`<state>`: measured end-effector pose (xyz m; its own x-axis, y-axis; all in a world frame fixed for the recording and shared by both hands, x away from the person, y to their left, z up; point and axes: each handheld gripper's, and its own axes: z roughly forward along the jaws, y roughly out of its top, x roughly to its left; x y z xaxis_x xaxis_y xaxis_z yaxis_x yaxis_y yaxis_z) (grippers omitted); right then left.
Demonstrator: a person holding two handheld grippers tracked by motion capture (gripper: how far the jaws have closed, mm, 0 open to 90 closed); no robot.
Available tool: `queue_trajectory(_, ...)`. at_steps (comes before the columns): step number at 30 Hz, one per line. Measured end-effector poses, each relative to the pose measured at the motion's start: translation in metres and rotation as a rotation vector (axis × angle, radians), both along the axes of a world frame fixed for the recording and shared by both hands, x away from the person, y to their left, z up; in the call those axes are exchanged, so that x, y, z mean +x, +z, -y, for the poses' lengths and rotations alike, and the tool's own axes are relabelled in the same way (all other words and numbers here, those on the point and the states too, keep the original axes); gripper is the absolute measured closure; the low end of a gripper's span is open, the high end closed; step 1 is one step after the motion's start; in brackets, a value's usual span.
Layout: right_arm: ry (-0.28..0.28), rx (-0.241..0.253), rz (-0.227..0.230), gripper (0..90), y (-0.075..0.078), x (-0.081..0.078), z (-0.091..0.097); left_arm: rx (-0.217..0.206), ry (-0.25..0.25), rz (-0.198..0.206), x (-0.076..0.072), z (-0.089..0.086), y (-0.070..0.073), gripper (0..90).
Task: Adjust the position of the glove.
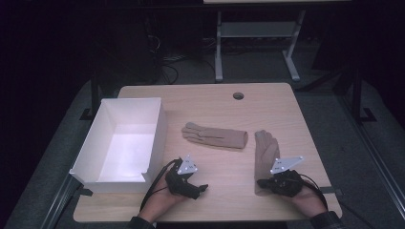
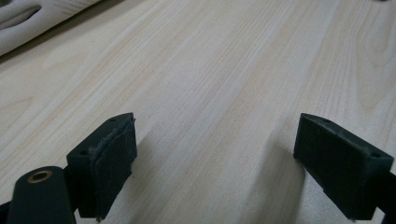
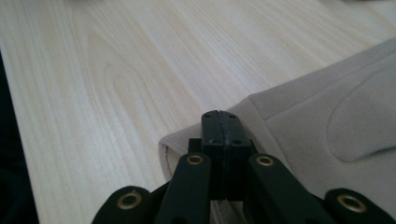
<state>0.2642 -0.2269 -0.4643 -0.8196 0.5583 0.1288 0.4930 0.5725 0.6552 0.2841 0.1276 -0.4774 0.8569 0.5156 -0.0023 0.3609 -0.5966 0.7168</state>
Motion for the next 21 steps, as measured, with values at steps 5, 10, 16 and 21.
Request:
queue_trajectory(5, -0.015, 0.013, 0.023, 89.5, 0.007, 0.003, 0.003, -0.001, 0.0, 0.002, 0.0, 0.0, 0.0, 12.6)
queue_trajectory(10, -0.105, 0.043, 0.075, 90.0, 0.017, 0.029, 0.015, -0.005, 0.001, 0.002, 0.0, 0.0, 0.0, 12.6)
queue_trajectory(16, -0.152, 0.034, 0.069, 90.0, 0.013, 0.052, 0.021, -0.005, 0.001, 0.001, 0.0, 0.0, 0.0, 12.6)
queue_trajectory(21, -0.173, 0.005, 0.049, 90.0, 0.006, 0.061, 0.025, -0.004, 0.0, 0.001, 0.0, 0.0, 0.0, 12.6)
